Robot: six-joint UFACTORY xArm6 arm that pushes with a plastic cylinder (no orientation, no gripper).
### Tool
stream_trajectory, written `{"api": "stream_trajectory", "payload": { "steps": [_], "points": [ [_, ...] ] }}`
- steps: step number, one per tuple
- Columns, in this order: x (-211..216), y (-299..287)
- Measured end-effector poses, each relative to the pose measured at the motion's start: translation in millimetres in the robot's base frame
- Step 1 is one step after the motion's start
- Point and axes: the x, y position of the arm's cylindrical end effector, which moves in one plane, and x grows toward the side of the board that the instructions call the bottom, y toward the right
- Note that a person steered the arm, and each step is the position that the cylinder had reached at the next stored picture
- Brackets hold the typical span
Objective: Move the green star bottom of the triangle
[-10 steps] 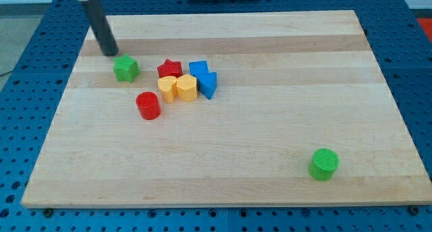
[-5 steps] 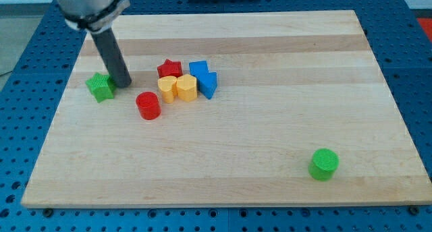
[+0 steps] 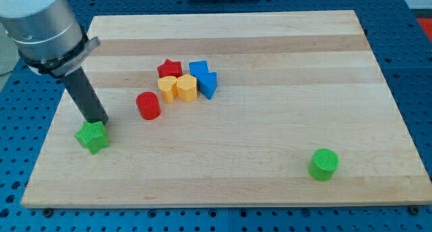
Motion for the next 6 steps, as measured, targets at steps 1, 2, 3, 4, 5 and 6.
{"api": "stream_trajectory", "payload": {
  "steps": [1, 2, 3, 4, 5, 6],
  "points": [
    [-19.4, -49.5],
    [14.1, -72.9],
    [53.7, -45.3],
    [42.9, 40.1],
    [21.4, 132.6],
    [21.0, 167.1]
  ]
}}
